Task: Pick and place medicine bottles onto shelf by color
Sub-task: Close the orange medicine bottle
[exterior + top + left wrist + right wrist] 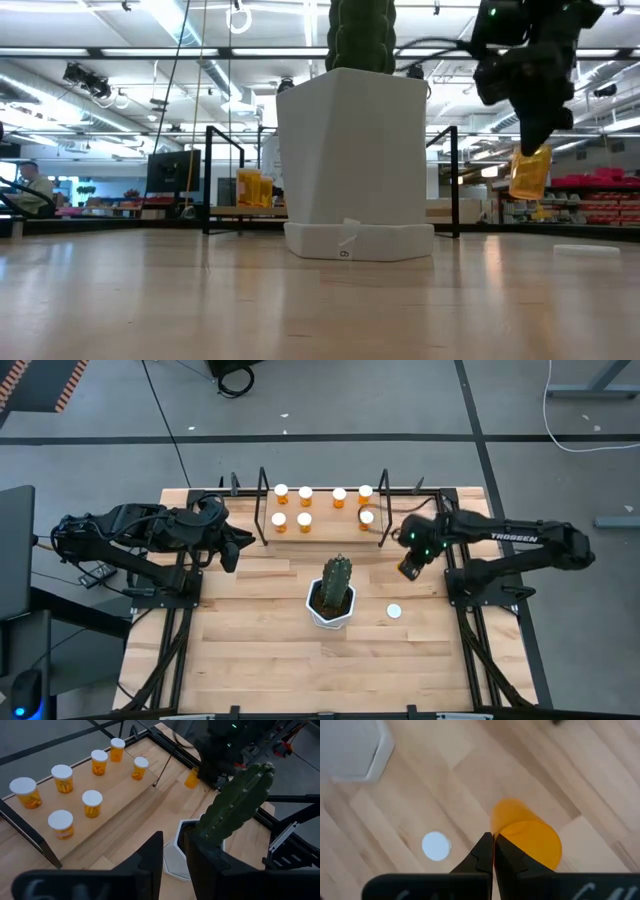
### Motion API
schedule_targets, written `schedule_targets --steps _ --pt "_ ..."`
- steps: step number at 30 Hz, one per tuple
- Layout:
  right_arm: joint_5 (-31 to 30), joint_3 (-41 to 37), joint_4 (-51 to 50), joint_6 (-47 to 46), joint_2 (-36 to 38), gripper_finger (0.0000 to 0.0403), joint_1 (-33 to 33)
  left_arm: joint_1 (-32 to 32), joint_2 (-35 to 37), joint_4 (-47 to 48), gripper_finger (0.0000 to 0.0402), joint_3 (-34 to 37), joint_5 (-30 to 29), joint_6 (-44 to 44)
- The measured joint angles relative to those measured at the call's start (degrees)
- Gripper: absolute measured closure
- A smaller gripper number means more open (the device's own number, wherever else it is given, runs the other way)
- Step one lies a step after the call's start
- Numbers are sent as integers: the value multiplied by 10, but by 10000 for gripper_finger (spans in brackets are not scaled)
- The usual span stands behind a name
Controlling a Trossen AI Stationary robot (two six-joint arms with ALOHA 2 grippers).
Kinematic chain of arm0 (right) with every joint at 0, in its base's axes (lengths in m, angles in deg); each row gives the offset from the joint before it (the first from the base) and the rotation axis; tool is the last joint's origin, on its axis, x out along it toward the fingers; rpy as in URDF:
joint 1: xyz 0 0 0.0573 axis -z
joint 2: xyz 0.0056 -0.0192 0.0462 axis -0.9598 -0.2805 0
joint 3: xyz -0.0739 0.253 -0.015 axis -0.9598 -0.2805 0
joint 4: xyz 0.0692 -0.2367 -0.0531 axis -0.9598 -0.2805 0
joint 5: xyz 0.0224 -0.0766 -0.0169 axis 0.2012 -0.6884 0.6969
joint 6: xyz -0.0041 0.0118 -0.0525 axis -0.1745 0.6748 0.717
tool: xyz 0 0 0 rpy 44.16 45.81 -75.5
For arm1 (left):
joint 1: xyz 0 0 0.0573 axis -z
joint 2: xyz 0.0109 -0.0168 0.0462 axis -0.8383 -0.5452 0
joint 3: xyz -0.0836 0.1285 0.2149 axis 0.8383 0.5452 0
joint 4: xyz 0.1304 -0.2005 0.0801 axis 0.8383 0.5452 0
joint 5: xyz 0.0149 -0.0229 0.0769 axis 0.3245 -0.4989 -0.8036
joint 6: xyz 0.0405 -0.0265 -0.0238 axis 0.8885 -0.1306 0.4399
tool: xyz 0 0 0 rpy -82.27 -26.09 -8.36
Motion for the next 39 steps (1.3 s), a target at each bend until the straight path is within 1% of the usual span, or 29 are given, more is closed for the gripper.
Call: schedule_targets --steps 3,6,10,14,18,22,28,39 --pt "-41 0 13 -9 -3 393 -75 0 0 0 317 0 0 0" --pt "-78 1 21 -9 -26 393 -135 0 0 0 315 0 0 0" --pt "-103 1 43 13 -85 393 -190 5 0 1 317 0 7 -10" --pt "-126 8 45 34 -155 393 -222 17 0 4 319 0 9 -18" --pt "-137 18 61 31 -201 393 -228 26 0 5 317 0 9 -32" --pt "-137 21 66 30 -223 393 -221 33 0 5 319 0 9 -41" --pt "-149 20 69 6 -219 393 -213 33 0 5 317 0 9 -45" --pt "-158 20 90 -78 -221 393 -167 33 -3 6 317 0 9 -39"
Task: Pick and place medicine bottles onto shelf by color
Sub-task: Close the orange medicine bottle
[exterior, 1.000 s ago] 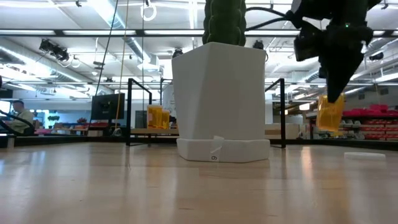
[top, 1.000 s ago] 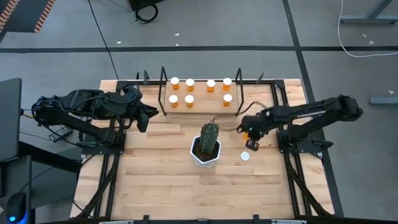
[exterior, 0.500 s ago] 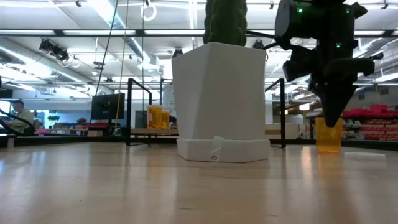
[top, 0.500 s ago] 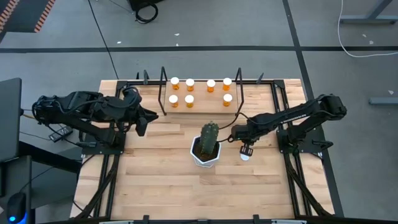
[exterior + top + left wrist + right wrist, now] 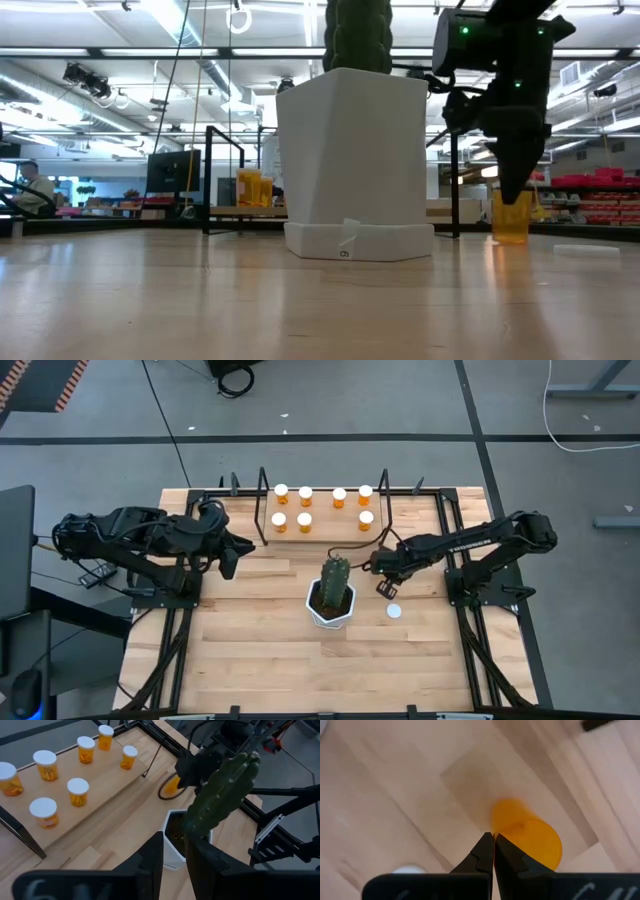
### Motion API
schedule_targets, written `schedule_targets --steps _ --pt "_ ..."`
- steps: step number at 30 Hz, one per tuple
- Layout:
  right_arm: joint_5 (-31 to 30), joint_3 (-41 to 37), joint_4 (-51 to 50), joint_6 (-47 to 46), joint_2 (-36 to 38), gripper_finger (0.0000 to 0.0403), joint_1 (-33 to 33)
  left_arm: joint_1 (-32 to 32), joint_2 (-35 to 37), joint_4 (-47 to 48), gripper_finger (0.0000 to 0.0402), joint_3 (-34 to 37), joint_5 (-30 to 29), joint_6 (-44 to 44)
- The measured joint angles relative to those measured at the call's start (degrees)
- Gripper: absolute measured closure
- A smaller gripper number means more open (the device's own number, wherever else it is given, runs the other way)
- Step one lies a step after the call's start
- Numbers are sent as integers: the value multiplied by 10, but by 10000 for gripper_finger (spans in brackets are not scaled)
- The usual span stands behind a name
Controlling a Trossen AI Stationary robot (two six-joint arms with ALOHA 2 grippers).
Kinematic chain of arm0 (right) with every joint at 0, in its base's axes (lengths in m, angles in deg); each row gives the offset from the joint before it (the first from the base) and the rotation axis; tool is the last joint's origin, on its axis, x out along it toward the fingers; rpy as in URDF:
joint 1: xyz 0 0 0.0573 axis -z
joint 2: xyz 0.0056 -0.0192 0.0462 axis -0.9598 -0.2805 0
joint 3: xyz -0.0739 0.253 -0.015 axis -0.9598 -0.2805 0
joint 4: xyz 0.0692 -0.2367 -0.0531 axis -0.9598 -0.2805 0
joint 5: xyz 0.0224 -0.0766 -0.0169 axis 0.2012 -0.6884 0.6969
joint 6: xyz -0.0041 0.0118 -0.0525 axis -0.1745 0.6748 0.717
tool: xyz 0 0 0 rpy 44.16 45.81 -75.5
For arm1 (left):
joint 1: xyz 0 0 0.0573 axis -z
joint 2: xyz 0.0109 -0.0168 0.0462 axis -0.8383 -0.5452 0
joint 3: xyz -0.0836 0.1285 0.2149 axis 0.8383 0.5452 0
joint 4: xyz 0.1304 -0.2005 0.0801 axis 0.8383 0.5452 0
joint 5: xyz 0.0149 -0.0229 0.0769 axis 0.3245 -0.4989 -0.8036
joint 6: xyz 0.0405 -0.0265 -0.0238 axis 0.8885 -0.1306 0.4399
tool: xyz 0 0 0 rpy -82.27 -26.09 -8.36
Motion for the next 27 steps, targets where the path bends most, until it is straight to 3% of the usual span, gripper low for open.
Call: schedule_targets --steps 12,27 --pt "16 -9 18 -73 1 390 7 0 -1 1 316 0 0 9" --pt "30 14 5 -84 17 260 7 0 -1 1 312 0 0 10"
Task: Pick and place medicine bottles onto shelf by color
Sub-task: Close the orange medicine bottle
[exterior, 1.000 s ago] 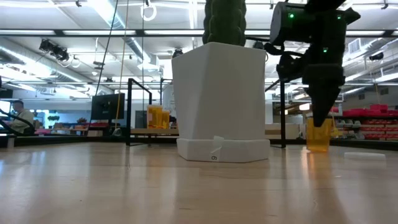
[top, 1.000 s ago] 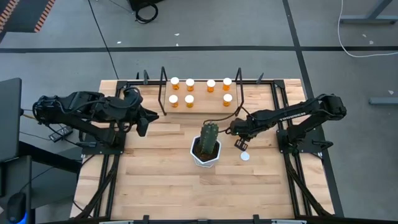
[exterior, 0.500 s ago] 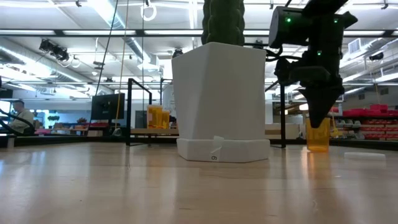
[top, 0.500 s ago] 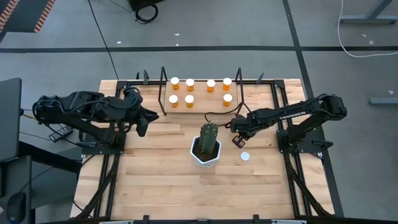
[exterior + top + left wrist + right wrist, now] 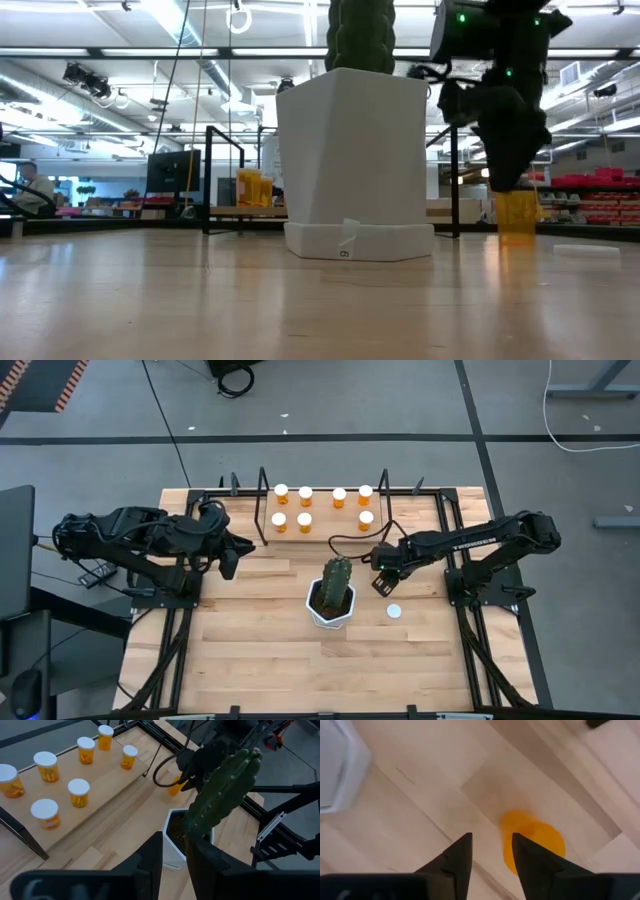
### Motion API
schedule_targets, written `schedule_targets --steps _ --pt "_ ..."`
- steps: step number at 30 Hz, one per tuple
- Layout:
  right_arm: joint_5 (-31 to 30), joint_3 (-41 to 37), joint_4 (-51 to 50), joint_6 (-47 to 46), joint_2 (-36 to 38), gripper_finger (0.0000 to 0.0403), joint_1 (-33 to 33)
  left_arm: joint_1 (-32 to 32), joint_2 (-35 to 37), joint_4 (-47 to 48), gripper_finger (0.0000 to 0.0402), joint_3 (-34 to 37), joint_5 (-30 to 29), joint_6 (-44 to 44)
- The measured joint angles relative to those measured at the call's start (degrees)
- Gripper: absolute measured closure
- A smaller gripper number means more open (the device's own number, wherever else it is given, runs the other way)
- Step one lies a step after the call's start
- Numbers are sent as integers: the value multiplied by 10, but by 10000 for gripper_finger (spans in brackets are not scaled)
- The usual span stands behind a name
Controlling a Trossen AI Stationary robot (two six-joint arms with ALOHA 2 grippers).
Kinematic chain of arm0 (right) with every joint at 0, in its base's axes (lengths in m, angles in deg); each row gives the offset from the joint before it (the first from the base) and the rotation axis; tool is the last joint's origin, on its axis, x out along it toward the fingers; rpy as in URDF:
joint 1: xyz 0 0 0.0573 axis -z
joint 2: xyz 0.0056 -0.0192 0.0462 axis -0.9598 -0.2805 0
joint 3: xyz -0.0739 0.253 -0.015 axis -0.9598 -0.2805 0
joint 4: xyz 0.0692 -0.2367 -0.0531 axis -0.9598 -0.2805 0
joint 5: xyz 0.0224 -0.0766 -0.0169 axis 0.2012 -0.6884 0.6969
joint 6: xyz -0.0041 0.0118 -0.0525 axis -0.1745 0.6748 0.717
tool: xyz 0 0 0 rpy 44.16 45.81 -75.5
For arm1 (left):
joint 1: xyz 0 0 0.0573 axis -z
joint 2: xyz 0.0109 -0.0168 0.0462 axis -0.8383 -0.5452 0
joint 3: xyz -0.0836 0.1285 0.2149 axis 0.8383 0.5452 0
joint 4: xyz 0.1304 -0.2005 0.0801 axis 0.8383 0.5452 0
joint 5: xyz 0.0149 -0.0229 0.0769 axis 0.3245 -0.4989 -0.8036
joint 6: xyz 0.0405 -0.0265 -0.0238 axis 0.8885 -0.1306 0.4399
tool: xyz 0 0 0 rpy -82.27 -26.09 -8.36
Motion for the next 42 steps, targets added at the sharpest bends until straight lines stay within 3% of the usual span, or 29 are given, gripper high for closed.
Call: schedule_targets --steps 8,15,20,25,30,38,42 --pt "0 58 -95 -14 34 248 -8 0 0 2 313 0 0 1" --pt "21 53 -137 -111 101 245 -59 0 0 3 312 0 0 7" --pt "26 50 -136 -173 129 205 -115 0 0 3 309 0 0 29" --pt "2 49 -130 -151 101 150 -191 0 0 2 309 0 0 74" --pt "-60 49 -130 -167 50 114 -264 0 0 2 311 0 0 87" --pt "-141 49 -82 -184 -27 103 -329 0 0 2 301 0 6 90" --pt "-139 38 -53 -185 -58 103 -331 0 0 2 301 0 6 95"
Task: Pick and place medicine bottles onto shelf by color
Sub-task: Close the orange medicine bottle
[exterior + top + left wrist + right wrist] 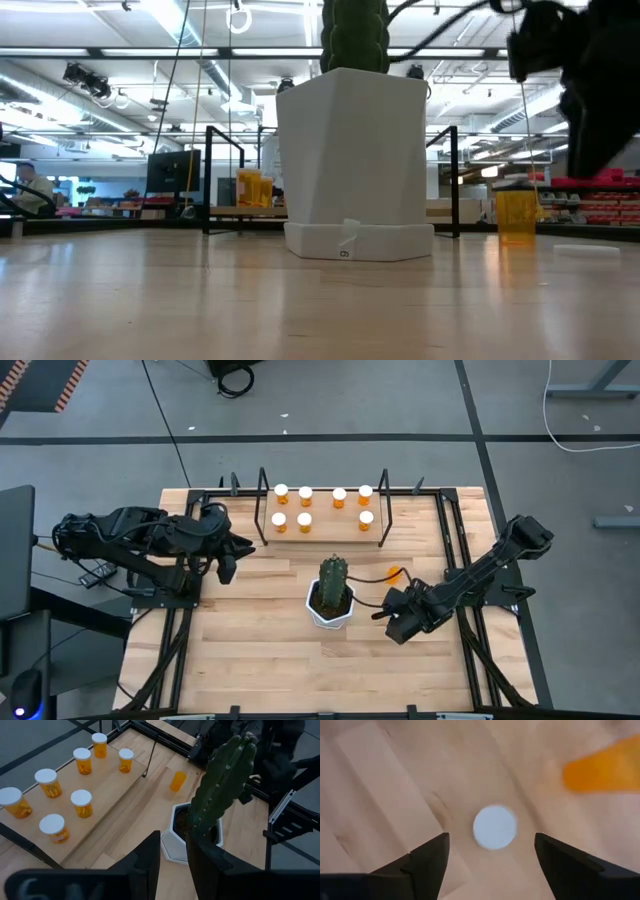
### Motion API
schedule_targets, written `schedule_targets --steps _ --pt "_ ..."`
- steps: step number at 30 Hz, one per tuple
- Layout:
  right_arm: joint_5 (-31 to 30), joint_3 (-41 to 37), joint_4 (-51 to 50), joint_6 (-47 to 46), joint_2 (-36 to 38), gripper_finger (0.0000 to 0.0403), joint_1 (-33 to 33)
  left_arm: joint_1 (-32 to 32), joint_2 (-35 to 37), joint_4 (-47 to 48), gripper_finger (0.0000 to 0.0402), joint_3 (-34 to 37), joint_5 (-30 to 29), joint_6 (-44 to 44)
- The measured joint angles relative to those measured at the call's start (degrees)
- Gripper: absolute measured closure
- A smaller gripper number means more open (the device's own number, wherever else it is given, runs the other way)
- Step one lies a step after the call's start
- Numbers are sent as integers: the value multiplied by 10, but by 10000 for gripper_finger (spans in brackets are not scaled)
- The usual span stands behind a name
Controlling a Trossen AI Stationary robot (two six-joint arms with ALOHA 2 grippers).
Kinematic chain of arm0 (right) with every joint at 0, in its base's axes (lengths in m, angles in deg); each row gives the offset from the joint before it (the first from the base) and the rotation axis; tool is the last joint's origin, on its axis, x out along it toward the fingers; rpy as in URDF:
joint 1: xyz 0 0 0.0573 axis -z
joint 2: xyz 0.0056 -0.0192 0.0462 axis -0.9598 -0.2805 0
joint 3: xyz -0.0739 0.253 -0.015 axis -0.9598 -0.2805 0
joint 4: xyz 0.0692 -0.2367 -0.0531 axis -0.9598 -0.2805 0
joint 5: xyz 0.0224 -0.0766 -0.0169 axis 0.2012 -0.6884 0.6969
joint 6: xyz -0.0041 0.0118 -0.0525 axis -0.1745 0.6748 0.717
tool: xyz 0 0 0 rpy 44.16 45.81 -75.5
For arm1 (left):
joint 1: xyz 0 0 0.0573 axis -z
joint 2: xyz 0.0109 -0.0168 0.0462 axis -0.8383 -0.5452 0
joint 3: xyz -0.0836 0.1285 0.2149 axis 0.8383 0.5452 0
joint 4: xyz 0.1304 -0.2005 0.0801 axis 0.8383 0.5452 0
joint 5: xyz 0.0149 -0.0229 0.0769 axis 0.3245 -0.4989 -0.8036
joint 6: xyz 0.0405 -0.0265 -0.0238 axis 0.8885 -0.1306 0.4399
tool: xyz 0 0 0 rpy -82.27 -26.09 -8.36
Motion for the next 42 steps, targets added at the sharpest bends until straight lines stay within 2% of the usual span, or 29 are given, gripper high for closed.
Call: schedule_targets --steps 4,11,23,42 --pt "51 -56 68 -39 -1 103 7 0 0 0 298 0 0 0" --pt "55 -112 137 -71 13 103 10 0 0 0 296 0 0 0" --pt "-9 -126 141 -74 13 103 10 0 0 0 296 0 0 2" --pt "-21 -190 246 -88 13 103 10 0 0 0 296 0 0 -1"
